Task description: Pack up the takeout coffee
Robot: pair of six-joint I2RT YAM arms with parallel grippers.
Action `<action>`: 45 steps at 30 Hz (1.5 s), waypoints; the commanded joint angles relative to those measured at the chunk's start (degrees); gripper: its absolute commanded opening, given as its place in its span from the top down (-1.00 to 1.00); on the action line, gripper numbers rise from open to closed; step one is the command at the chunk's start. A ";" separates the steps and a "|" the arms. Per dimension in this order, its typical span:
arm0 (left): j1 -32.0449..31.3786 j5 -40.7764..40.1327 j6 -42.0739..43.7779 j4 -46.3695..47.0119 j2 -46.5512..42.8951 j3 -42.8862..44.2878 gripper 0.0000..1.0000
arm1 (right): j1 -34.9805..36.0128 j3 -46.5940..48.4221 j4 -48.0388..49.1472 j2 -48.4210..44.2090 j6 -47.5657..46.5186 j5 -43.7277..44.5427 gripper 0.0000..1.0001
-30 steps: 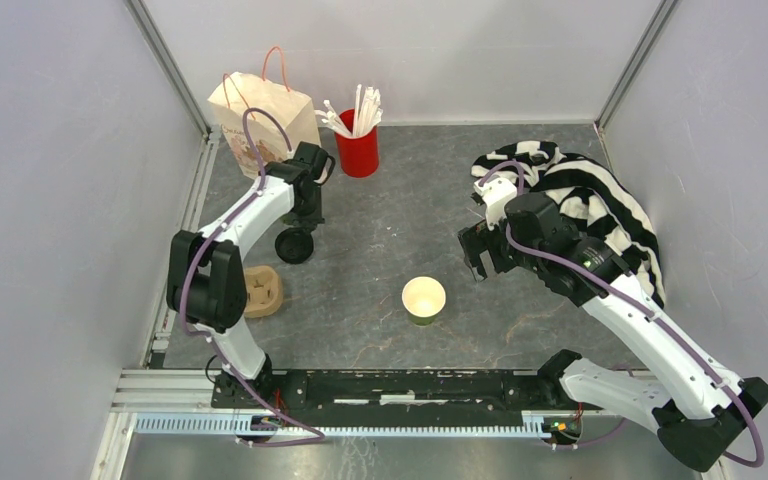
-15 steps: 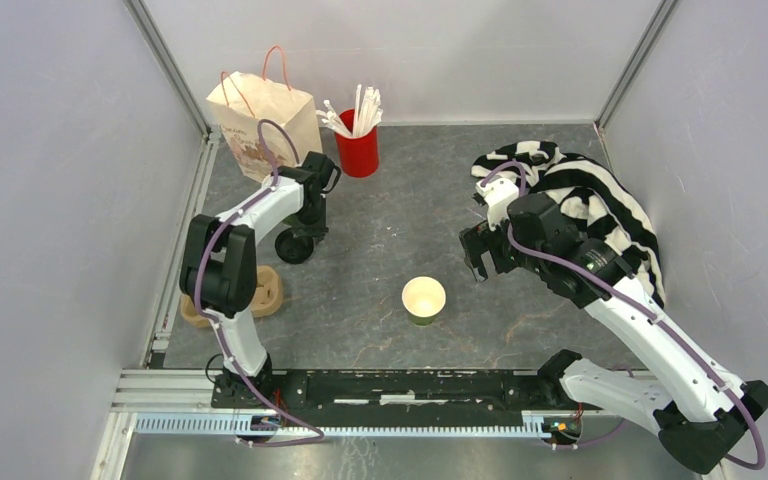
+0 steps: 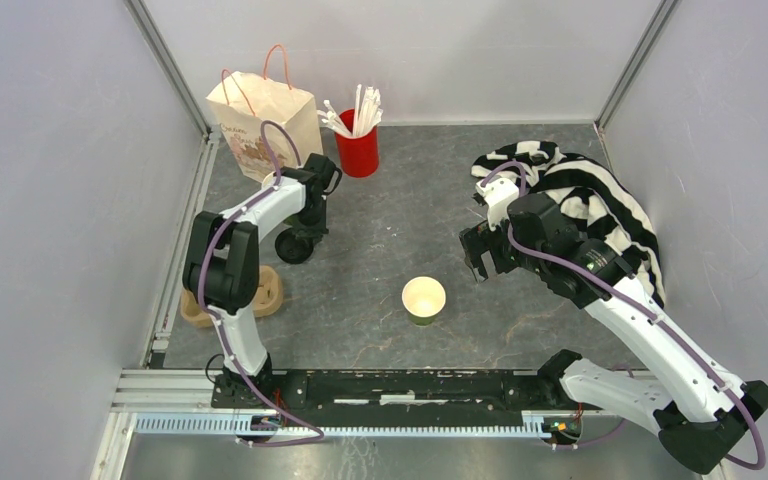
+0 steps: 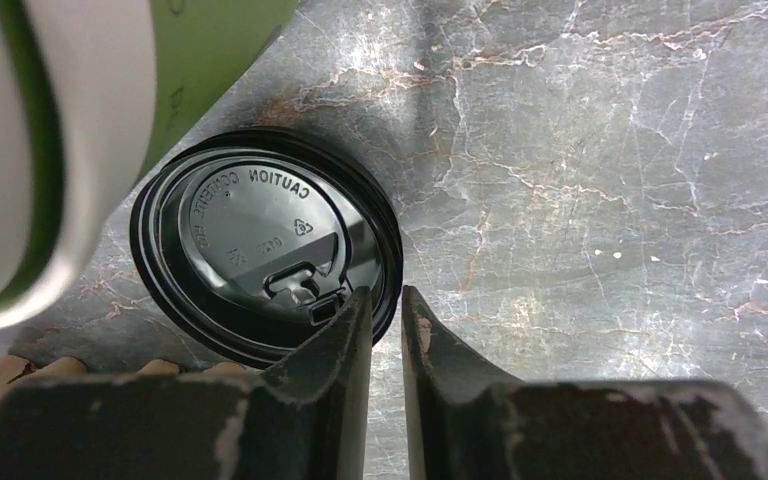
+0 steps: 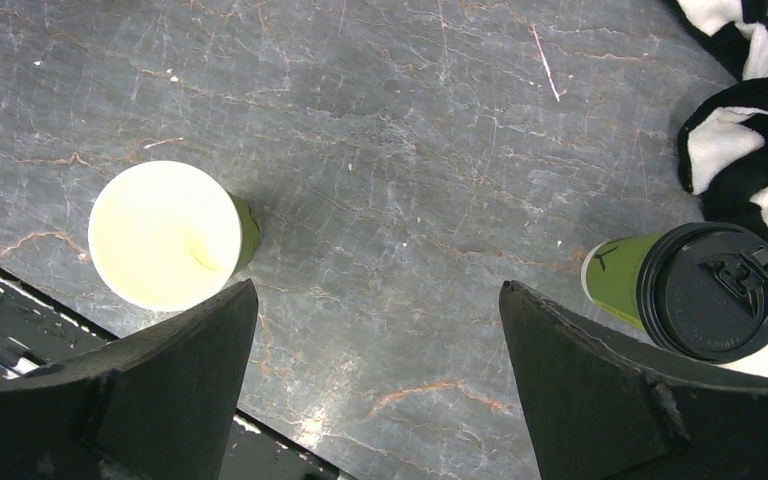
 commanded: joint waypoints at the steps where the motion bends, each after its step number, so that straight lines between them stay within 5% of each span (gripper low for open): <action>1: 0.05 -0.39 3.55 1.89 1.17 0.79 0.58 | -0.04 0.15 2.14 -0.40 -0.29 0.00 -0.96; 8: 0.06 -0.43 3.94 1.89 1.64 1.35 0.63 | -0.04 -0.02 2.24 -0.24 -0.41 -0.24 -0.96; 18: -0.08 -1.03 3.82 0.92 0.15 2.80 0.95 | 0.02 -0.17 2.37 -0.17 -0.47 -0.28 -0.96; 38: -1.01 -2.18 1.32 -4.72 -10.84 3.42 0.96 | -0.11 -1.55 3.27 -0.61 0.04 -1.85 -0.96; 45: -0.98 9.40 -2.64 -7.20 -18.68 6.99 0.96 | -0.04 -1.10 3.25 -0.77 0.24 -2.61 -0.96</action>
